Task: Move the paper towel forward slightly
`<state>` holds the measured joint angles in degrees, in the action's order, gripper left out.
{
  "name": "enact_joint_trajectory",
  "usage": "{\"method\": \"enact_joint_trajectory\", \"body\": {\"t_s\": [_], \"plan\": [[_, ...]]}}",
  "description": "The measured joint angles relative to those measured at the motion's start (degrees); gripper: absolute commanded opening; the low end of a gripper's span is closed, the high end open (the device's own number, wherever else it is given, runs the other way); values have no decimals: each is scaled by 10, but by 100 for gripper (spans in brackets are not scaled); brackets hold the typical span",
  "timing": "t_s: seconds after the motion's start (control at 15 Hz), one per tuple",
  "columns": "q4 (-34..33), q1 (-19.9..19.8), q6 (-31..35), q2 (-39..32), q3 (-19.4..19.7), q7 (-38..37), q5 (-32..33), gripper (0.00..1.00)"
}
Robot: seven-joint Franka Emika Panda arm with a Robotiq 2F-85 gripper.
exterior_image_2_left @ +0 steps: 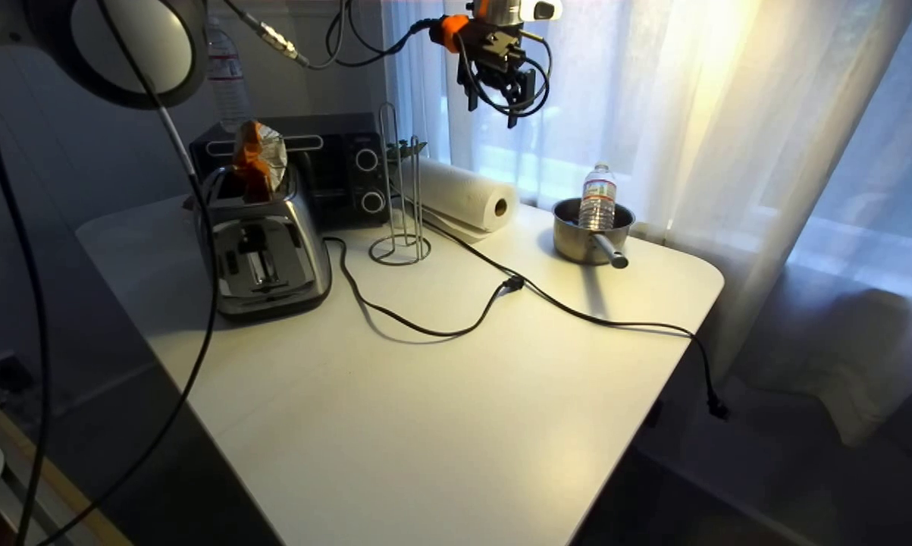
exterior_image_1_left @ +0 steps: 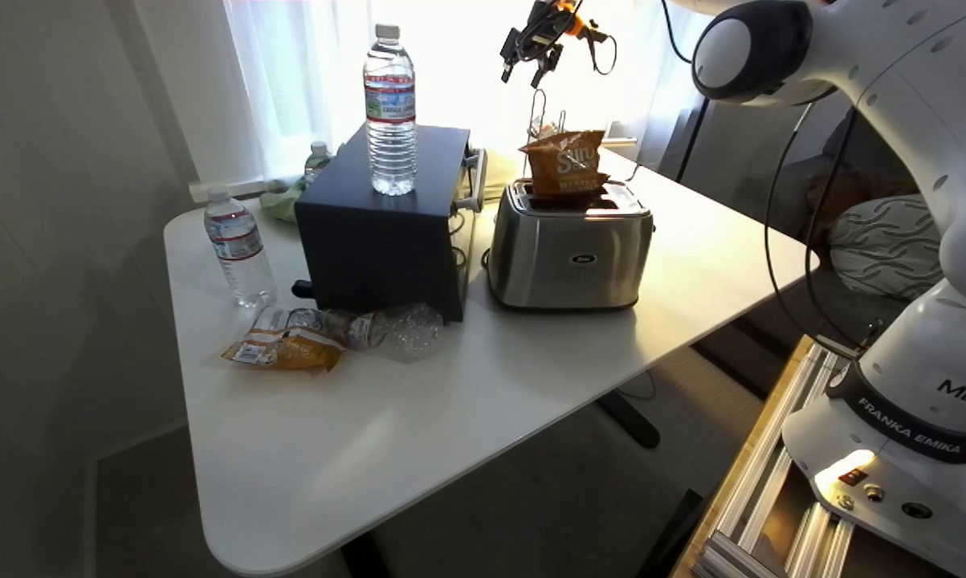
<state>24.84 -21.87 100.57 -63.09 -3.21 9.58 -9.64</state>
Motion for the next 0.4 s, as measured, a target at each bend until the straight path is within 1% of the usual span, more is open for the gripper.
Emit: {"method": "enact_joint_trajectory", "body": {"t_s": [0.27,0.4], "plan": [[0,-8,-13,4,-6,41,-1,100],[0,-12,-17,4,-10,50,-2,100]]}}
